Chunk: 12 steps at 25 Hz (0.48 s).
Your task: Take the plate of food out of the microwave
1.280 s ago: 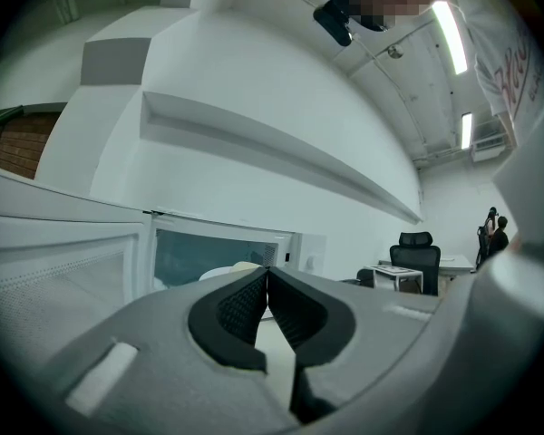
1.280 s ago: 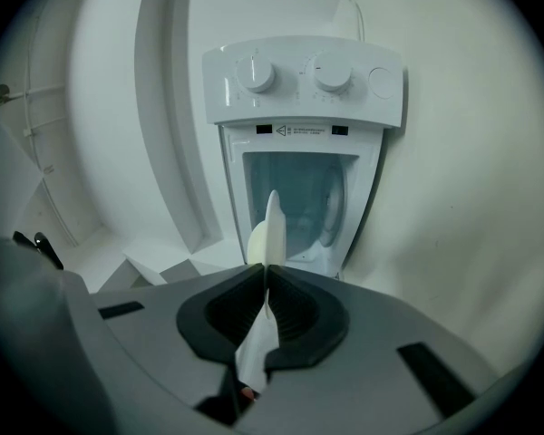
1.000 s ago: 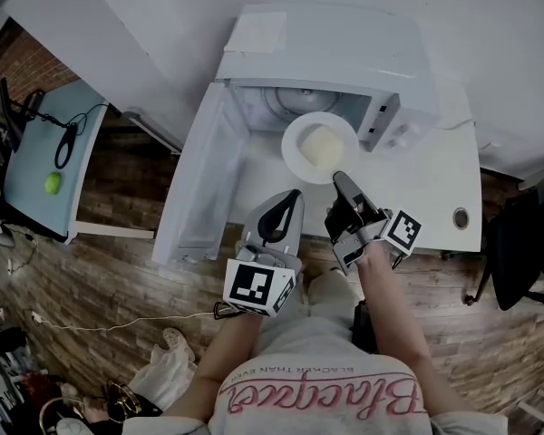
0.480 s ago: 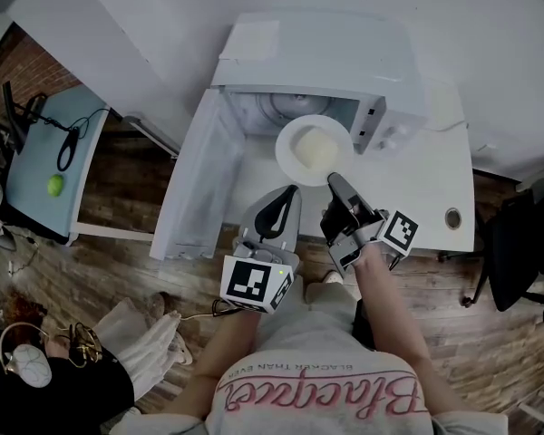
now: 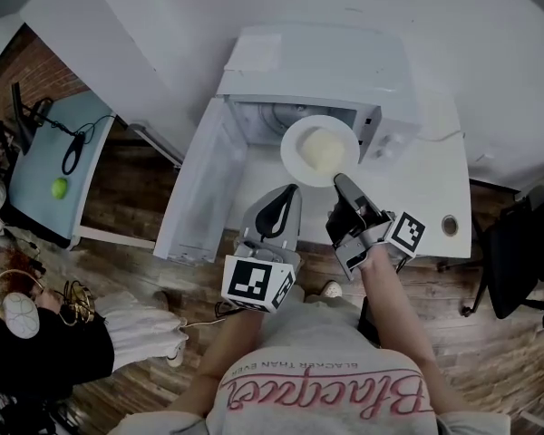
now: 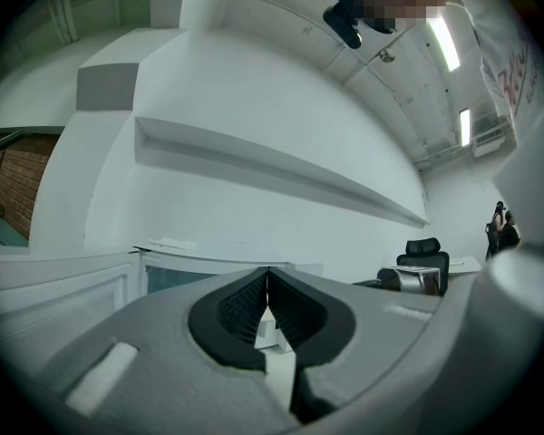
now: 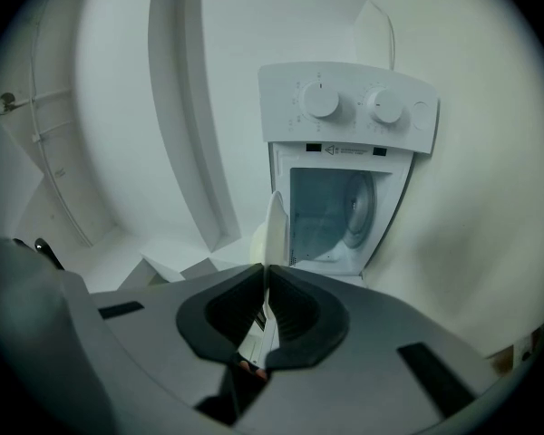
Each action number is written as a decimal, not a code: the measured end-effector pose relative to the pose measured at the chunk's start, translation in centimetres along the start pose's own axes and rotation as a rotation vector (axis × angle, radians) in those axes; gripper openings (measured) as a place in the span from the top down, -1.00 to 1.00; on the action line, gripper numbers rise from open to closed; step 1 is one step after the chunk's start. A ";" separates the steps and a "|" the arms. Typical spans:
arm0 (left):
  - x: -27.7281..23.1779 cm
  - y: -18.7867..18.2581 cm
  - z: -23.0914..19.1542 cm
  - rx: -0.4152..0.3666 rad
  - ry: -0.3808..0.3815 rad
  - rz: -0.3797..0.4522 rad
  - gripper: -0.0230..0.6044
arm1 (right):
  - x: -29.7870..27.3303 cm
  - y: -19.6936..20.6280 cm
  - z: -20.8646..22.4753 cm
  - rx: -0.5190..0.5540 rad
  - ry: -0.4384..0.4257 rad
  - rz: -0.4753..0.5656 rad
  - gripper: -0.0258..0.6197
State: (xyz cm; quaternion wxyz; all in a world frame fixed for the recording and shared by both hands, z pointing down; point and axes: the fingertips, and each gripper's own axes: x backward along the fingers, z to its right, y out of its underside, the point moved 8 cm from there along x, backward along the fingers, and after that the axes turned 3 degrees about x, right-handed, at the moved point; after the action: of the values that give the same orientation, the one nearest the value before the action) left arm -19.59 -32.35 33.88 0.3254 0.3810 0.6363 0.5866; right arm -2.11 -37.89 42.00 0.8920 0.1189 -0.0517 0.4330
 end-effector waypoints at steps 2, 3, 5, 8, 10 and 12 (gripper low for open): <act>-0.1 -0.3 0.1 0.001 0.003 0.005 0.90 | 0.0 -0.3 -0.5 0.009 -0.002 -0.001 0.85; -0.2 -0.4 0.2 0.001 0.006 0.007 0.90 | 0.1 -0.4 -0.8 0.014 -0.004 -0.002 0.85; -0.4 -0.5 0.3 -0.001 0.011 0.010 0.90 | 0.1 -0.6 -1.3 0.023 -0.012 -0.001 0.85; -0.8 -0.8 0.3 -0.006 0.016 0.019 0.90 | 0.0 -0.7 -2.1 0.027 -0.024 0.002 0.85; -1.0 -1.0 0.3 -0.009 0.019 0.028 0.90 | -0.1 -0.7 -2.5 0.033 -0.030 0.001 0.85; -1.3 -1.3 0.2 -0.009 0.020 0.037 0.90 | -0.4 -0.8 -2.9 0.035 -0.038 0.002 0.85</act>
State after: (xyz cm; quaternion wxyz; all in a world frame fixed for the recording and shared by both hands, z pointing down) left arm -18.94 -33.44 32.50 0.3099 0.3852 0.6296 0.5994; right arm -1.72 -37.91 39.01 0.8883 0.1426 -0.0610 0.4323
